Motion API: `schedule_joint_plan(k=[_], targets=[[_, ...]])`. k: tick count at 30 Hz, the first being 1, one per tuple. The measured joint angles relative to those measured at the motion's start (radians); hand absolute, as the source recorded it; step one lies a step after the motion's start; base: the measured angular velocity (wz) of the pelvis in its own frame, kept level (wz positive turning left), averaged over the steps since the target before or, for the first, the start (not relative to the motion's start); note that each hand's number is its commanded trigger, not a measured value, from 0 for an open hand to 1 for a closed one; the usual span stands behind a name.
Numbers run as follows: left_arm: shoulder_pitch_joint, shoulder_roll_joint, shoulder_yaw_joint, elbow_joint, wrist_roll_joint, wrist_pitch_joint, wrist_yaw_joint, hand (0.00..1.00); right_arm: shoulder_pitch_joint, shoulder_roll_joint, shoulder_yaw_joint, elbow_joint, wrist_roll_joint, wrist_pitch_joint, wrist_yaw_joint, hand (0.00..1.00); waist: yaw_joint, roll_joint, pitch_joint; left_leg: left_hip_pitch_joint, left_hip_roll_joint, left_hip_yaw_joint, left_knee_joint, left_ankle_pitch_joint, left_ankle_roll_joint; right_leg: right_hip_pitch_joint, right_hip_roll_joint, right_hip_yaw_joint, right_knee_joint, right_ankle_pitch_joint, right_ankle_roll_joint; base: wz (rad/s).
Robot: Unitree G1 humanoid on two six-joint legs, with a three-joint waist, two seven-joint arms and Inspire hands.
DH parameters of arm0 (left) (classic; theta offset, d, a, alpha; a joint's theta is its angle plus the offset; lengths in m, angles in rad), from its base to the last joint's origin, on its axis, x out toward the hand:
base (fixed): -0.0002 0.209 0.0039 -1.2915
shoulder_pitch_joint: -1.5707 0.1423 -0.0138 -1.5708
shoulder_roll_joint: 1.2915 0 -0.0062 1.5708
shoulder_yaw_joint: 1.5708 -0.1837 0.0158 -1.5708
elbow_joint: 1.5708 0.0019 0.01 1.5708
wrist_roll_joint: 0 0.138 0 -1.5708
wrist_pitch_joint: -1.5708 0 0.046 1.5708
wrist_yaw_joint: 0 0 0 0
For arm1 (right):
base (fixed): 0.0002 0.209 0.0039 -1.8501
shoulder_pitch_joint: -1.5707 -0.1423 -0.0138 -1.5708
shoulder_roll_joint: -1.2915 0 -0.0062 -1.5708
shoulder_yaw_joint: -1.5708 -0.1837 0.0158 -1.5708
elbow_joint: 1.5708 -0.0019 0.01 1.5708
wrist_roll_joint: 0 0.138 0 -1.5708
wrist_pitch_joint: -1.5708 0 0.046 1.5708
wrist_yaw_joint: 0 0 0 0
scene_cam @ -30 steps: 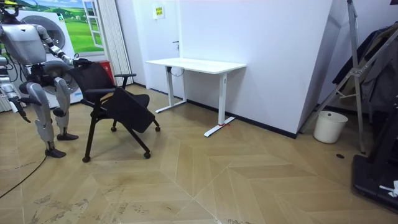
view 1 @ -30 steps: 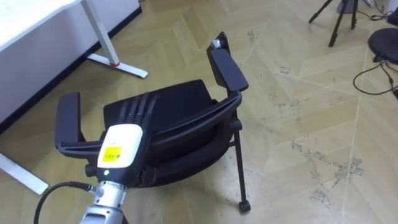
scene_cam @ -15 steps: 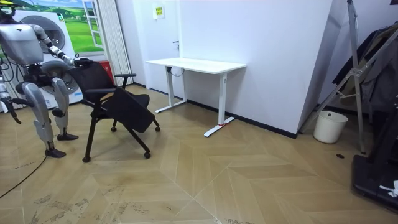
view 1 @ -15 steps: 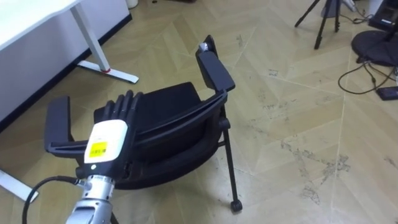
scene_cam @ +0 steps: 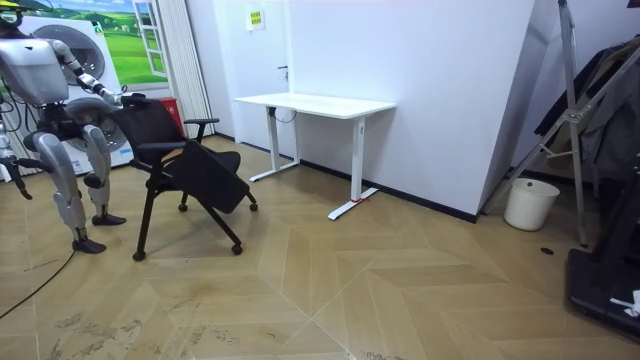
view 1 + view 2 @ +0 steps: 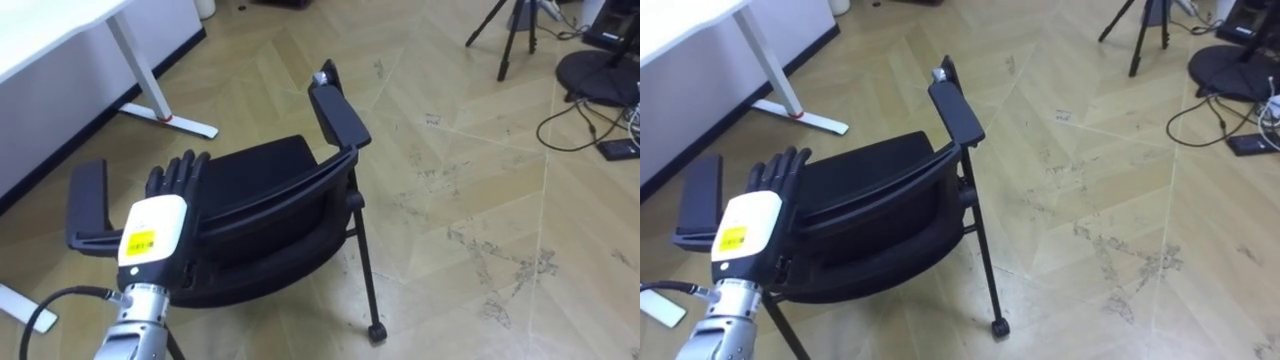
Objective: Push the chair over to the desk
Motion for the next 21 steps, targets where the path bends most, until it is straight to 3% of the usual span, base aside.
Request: schedule_joint_plan(k=[21], targets=[[0.001, 0.001, 0.0, -0.041, 0.001, 0.029, -0.008, 1.0, -0.001, 0.0, -0.001, -0.007, -0.005, -0.001, 0.007, 0.0, 0.002, 0.001, -0.0015, -0.01, 0.0, 0.0, -0.001, 0.0, 0.0, -0.011, 0.0, -0.001, -0.003, 0.0, 0.0, 0.0]])
